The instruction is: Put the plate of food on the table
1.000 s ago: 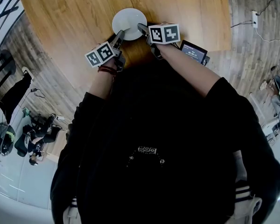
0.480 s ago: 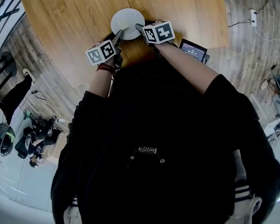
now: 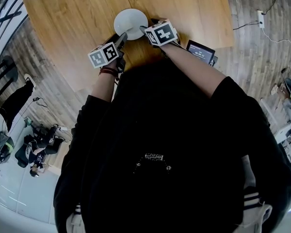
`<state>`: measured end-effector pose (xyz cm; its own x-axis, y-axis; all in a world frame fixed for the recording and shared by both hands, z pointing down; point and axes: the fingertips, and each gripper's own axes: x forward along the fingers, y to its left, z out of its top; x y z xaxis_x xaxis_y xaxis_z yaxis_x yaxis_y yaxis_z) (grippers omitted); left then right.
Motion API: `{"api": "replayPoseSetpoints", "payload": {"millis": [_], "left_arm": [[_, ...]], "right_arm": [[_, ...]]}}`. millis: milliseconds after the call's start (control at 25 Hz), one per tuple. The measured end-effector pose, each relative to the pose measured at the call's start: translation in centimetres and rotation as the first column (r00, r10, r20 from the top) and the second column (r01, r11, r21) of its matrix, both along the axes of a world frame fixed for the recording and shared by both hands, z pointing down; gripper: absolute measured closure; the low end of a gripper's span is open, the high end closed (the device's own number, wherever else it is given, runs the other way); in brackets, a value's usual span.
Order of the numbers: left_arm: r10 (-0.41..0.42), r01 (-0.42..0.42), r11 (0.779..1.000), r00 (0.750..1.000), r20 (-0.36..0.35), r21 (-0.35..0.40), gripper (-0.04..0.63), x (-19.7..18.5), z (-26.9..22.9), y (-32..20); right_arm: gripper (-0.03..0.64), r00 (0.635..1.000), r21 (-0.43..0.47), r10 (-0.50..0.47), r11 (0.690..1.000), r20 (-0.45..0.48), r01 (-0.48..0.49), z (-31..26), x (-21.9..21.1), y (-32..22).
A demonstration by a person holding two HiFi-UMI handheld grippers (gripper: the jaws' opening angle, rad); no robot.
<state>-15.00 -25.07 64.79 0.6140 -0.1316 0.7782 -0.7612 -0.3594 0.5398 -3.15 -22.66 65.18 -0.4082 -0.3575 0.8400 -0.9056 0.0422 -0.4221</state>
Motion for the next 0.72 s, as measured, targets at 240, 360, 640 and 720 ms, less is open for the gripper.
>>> {"api": "replayPoseSetpoints", "payload": {"millis": [240,360,640,720], "left_arm": [[-0.096,0.096,0.995,0.995,-0.036,0.004,0.380,-0.9,-1.2,-0.2],[-0.116,0.118,0.993,0.990,-0.078,0.023,0.430,-0.3,-2.7,-0.3],[-0.133,0.146,0.989,0.963,-0.233,0.039,0.588,2.9,-5.9,0.3],[-0.145,0.162,0.986,0.952,-0.271,0.041,0.588,3.9,-7.0,0.4]], "right_arm": [[0.380,1.000,0.005,0.020,1.000,0.017,-0.021,-0.9,0.7,0.2],[0.383,0.999,0.043,0.034,0.998,0.039,-0.035,-2.3,1.2,-0.6],[0.592,0.986,0.097,0.046,0.993,0.158,-0.062,-5.0,2.0,-1.3],[0.594,0.981,0.118,0.053,0.990,0.185,-0.075,-6.0,2.4,-1.4]]}}
